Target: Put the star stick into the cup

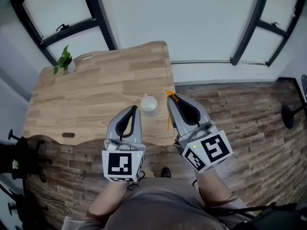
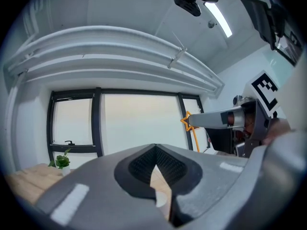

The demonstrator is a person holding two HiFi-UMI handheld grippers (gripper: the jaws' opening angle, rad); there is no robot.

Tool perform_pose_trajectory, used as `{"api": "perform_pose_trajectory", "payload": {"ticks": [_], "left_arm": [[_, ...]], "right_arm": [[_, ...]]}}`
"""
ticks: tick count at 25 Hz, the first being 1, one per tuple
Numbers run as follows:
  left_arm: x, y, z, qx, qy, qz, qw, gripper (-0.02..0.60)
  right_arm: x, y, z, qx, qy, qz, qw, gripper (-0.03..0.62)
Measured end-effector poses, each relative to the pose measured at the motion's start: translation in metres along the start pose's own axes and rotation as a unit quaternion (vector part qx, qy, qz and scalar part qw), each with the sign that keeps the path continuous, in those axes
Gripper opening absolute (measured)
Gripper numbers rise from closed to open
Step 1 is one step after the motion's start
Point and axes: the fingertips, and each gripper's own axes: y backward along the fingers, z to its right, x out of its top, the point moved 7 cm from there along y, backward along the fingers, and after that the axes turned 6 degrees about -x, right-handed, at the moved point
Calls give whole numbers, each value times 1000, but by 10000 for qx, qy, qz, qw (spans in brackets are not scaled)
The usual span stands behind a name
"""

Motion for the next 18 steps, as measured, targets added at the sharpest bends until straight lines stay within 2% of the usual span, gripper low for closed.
{"api": "perform_pose_trajectory", "payload": {"ticks": [8,18], "left_arm": [[1,-19,-52,274,53,150,9995,0],[-10,-59,-111,7,151,262,9995,0]], "right_arm": [[6,-59,-9,289,150,64,9994,44],[-2,-128,-13,230,251,67,9994,46]]}}
